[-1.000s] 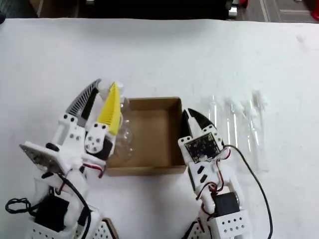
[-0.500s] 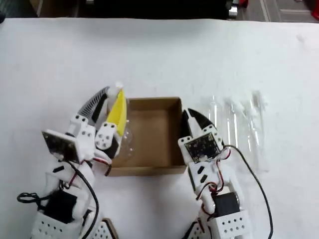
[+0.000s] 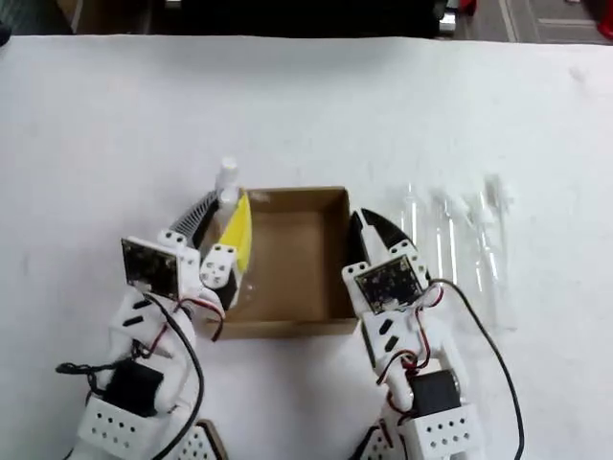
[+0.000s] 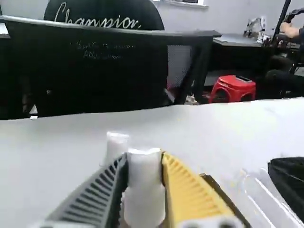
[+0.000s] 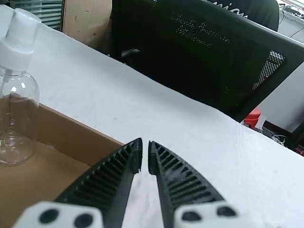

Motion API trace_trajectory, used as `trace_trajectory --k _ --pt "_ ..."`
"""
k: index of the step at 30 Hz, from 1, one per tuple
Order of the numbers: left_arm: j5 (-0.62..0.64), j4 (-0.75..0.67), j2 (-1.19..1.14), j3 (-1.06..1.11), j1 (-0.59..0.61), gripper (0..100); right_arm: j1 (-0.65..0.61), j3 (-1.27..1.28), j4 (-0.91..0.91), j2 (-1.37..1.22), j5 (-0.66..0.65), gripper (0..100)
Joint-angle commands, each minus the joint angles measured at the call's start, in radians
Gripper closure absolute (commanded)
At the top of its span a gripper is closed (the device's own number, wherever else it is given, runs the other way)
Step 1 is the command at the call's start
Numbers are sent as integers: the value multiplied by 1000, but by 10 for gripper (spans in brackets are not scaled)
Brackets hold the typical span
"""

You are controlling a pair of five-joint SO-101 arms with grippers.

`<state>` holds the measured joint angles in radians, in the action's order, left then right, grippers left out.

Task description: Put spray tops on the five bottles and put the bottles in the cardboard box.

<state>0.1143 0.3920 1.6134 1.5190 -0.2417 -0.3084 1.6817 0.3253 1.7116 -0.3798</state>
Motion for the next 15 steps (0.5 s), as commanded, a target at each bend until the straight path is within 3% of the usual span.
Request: trace_trajectory --k 1,7,10,15 --pt "5 -3 10 26 10 979 -7 14 -21 1 -11 984" --pt "5 -3 10 37 10 971 -7 14 -21 1 -11 984" --pt "5 6 10 35 10 903 -7 14 -21 1 -11 984" --pt "5 118 10 -11 10 856 -7 14 -21 1 -11 984"
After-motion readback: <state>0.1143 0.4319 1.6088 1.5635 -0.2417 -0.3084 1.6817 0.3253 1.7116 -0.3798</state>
